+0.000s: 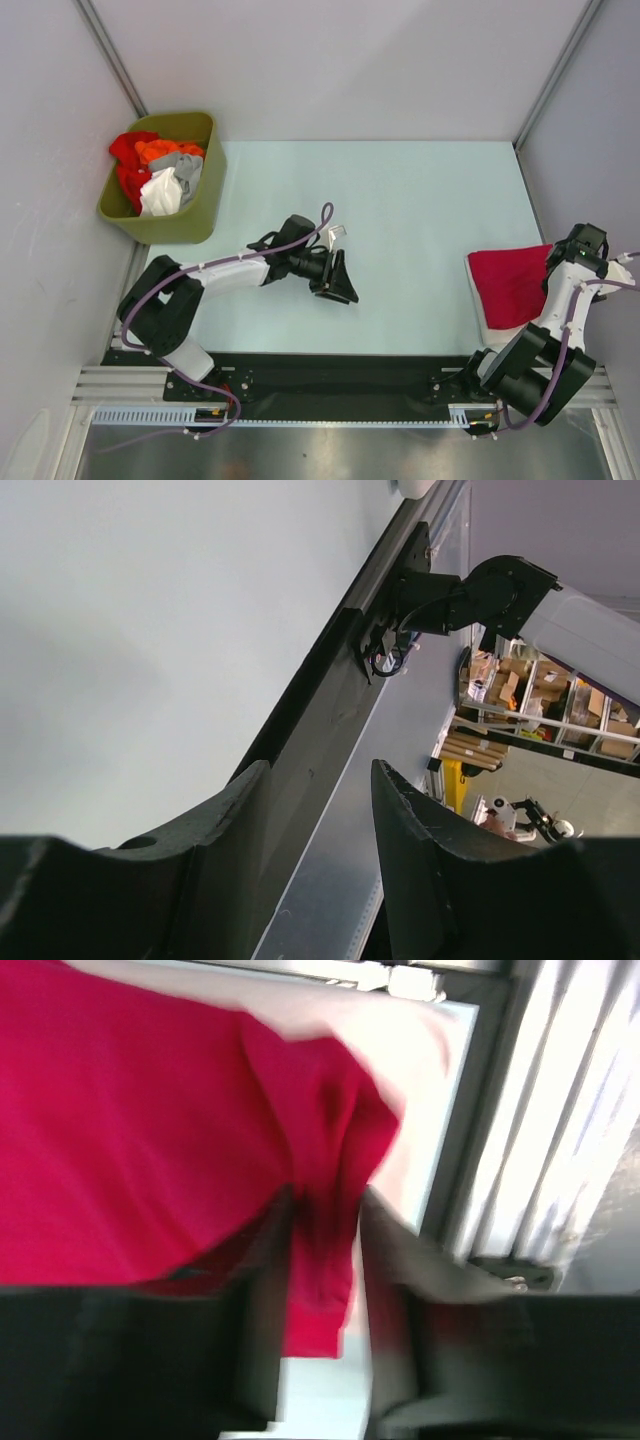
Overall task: Fold and stack the t-shirts
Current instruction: Neatly place the folded tshirt to the corner, then reset both grippers
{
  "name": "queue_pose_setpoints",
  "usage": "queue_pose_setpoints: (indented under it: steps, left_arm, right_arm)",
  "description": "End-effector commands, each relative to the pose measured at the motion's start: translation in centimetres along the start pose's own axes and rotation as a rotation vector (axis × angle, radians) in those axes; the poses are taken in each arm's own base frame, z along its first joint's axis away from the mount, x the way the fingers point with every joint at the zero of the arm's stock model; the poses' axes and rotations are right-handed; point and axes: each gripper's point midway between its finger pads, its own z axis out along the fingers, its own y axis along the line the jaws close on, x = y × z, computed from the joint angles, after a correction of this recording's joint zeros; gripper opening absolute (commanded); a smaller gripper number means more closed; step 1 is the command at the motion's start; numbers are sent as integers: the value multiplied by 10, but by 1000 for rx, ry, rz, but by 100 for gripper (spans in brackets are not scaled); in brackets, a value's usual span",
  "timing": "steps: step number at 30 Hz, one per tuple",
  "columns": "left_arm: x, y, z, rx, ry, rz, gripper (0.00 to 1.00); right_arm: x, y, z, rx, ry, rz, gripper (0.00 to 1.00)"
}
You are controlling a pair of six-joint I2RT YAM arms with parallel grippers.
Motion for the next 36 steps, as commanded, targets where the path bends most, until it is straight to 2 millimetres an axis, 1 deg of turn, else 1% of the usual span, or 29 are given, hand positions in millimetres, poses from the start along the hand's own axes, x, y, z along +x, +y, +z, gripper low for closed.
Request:
queue_pose_setpoints:
  steps: [1,2,4,5,6,8,10,11,12,13,14,15,16,17,18,19,20,21,23,24,25,26,28,29,31,32,34,35,36]
  left_arm:
    - [1,0,0,29,4,26,50]
    - [2,0,-1,30,3,29,50]
    - [2,3,-3,18,-8,26,50]
    - [1,0,-6,16,-25,41,50]
    - [1,1,-7,7,-36,50,50]
    - [-7,-5,-16,-8,-92,88,50]
    - [-13,-5,-25,-29,-146,108,50]
    - [-20,-5,-30,-49,-187,118,50]
    - [-23,-12,-41,-51,-236,141,50]
    - [-28,-11,-50,-65,-277,140,50]
    - [-32,-10,-57,-86,-323,144,51]
    - [-29,-7,-63,-96,-348,140,51]
    - [-31,-16,-78,-86,-406,167,52]
    - [-30,-18,-85,-90,-441,175,52]
    - [-25,-10,-88,-107,-464,160,53]
    - [-22,-18,-101,-93,-515,190,53]
    - [-19,-16,-104,-96,-537,190,54]
    - [-8,-2,-103,-112,-543,148,54]
    - [-1,-10,-115,-67,-621,174,54]
    - [10,4,-112,-71,-635,114,54]
    - [14,7,-114,-60,-658,101,55]
    - [24,9,-116,-20,-697,79,55]
    - [29,15,-120,12,-756,54,56]
    - [31,15,-122,38,-788,52,56]
    - [36,23,-128,100,-877,17,56]
    - [37,21,-131,129,-905,12,57]
    - [41,30,-132,213,-959,-26,57]
    - [41,41,-128,221,-974,-82,57]
    - [39,36,-133,263,-1004,-65,57]
  right_arm:
    - [-16,-20,-1,83,-89,-52,40]
    - [-21,-24,-4,108,-106,-33,59]
    - [-26,-17,-12,85,-120,-81,61]
    - [-38,-6,-23,53,-142,-51,62]
    - [-38,-2,-28,41,-130,-52,62]
    - [-40,44,-53,-93,-161,-77,62]
    - [-33,79,-77,-180,-189,-115,63]
    - [-6,117,-98,-300,-171,-210,64]
    - [-1,145,-120,-404,-194,-208,65]
    - [17,162,-137,-473,-189,-248,66]
    - [55,184,-167,-604,-158,-342,67]
    - [73,200,-186,-702,-157,-368,68]
    - [92,206,-199,-760,-134,-385,69]
    - [110,210,-210,-817,-112,-412,74]
    - [138,213,-238,-940,-64,-451,74]
    - [160,207,-233,-954,-17,-458,75]
    - [185,201,-243,-1027,66,-492,75]
    - [207,201,-260,-1133,113,-496,75]
    - [247,171,-249,-1186,238,-516,76]
    - [256,172,-263,-1289,268,-481,77]
    - [261,157,-280,-1387,313,-462,79]
    - [285,142,-258,-1381,408,-436,80]
    - [297,126,-252,-1434,492,-395,81]
    - [304,112,-237,-1438,532,-374,83]
    - [308,100,-236,-1473,613,-309,86]
    - [314,88,-225,-1488,651,-302,91]
    - [312,80,-225,-1503,719,-220,100]
    - [315,72,-215,-1524,740,-196,99]
    - [314,70,-214,-1516,784,-137,100]
